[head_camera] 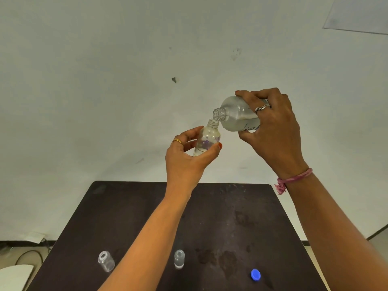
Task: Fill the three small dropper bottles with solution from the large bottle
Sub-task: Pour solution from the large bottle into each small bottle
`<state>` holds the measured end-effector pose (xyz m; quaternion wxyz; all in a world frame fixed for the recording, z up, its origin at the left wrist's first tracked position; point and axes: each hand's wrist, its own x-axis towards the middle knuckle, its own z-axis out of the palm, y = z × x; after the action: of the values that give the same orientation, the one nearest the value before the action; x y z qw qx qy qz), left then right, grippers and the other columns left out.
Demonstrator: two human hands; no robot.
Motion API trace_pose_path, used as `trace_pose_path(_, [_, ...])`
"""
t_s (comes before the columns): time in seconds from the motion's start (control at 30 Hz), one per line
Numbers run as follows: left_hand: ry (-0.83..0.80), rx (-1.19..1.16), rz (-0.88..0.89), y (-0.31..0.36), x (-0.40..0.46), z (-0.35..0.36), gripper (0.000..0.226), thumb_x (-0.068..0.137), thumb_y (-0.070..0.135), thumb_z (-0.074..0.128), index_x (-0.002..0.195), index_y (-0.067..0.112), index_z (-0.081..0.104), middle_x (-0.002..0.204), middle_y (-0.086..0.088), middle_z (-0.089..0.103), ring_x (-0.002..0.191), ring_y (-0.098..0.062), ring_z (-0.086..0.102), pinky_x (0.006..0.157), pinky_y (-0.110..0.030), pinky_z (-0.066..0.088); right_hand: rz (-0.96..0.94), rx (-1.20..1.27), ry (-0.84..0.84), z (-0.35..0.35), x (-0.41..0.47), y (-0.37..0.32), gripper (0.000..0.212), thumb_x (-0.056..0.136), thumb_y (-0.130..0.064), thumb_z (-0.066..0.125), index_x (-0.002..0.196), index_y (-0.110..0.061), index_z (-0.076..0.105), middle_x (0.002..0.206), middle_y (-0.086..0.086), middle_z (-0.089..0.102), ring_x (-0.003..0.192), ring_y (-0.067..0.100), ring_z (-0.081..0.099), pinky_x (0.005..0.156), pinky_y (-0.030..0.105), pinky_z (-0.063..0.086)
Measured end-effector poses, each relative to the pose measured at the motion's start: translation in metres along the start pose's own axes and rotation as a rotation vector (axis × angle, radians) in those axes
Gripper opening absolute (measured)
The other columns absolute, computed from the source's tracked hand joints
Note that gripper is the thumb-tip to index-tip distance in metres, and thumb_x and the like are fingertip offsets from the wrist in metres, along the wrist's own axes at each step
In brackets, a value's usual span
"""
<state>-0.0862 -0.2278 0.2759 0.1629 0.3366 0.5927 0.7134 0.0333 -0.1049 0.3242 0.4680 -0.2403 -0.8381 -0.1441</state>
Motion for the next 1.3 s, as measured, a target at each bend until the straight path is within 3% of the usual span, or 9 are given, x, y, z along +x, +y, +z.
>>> trace_pose_path(0.4, [0.006, -0.012, 0.008, -0.0015, 0.0002, -0.0019, 0.050, 0.070, 0.031, 0.082, 0.114, 0.032, 0.060, 0.109, 0.018, 0.064, 0.099, -0.001, 0.061, 0.062, -0.002, 0.045, -0.002, 0.002, -0.002, -0.0003, 0.0000, 0.0010, 0.074, 0.063, -0.014, 0.085, 0.130, -0.019, 0.055, 0.115, 0.013, 0.057, 0.103, 0.031, 0.053, 0.076, 0.039, 0.052])
trace_pose_path(0.57, [0.001, -0.012, 0.010, -0.0001, -0.0004, -0.0017, 0.047, 0.071, 0.030, 0.082, 0.112, 0.033, 0.059, 0.104, 0.022, 0.061, 0.094, 0.004, 0.059, 0.058, 0.003, 0.040, -0.004, 0.005, 0.001, -0.0006, 0.0000, 0.0006, 0.073, 0.063, -0.015, 0.086, 0.129, -0.018, 0.056, 0.115, 0.014, 0.057, 0.103, 0.032, 0.054, 0.077, 0.040, 0.053])
trace_pose_path(1.3, [0.000, -0.009, 0.002, 0.0005, -0.0019, -0.0027, 0.049, 0.070, 0.031, 0.082, 0.113, 0.033, 0.059, 0.108, 0.018, 0.062, 0.095, 0.002, 0.059, 0.058, 0.001, 0.042, -0.009, 0.002, 0.005, -0.0040, 0.0001, -0.0028, 0.072, 0.062, -0.012, 0.085, 0.129, -0.018, 0.057, 0.113, 0.014, 0.057, 0.102, 0.032, 0.054, 0.075, 0.039, 0.052])
